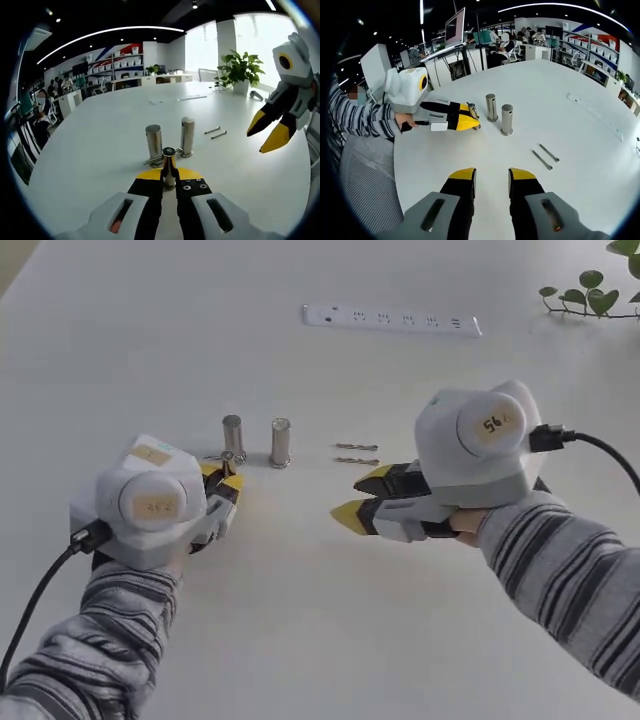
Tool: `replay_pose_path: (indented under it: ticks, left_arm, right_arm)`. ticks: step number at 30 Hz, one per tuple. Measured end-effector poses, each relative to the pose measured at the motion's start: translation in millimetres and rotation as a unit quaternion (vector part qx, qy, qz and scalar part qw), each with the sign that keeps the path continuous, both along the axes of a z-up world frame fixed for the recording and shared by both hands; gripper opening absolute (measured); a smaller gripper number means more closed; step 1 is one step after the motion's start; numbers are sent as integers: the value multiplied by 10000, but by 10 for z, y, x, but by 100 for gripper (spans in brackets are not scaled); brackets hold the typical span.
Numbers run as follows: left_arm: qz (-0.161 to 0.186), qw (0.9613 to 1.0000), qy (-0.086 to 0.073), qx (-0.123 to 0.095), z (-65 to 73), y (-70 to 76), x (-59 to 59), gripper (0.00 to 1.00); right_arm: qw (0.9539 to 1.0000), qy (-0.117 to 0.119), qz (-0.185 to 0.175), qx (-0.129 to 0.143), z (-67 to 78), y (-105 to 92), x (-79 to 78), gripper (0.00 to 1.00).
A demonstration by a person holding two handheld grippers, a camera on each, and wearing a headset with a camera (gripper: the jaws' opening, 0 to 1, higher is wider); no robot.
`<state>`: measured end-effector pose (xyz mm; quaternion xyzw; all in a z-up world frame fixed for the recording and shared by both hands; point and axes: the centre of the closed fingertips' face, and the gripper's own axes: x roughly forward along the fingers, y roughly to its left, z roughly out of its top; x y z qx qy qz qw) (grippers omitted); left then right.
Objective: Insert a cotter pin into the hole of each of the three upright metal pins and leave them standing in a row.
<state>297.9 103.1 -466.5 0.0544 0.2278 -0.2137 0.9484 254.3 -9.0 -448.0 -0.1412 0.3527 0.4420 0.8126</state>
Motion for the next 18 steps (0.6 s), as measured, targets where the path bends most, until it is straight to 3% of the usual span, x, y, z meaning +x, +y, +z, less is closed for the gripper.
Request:
replay_pose_path:
  ticks: [11,18]
  left_arm:
    - [29,9999,100,28,-63,27,5,6]
    - [-7,9998,168,-45,-92,43,-22,15]
  right_arm:
    - [10000,32,-38,21,-5,3,-16,22]
    - [9999,13,-96,74,-17,-13,13,23]
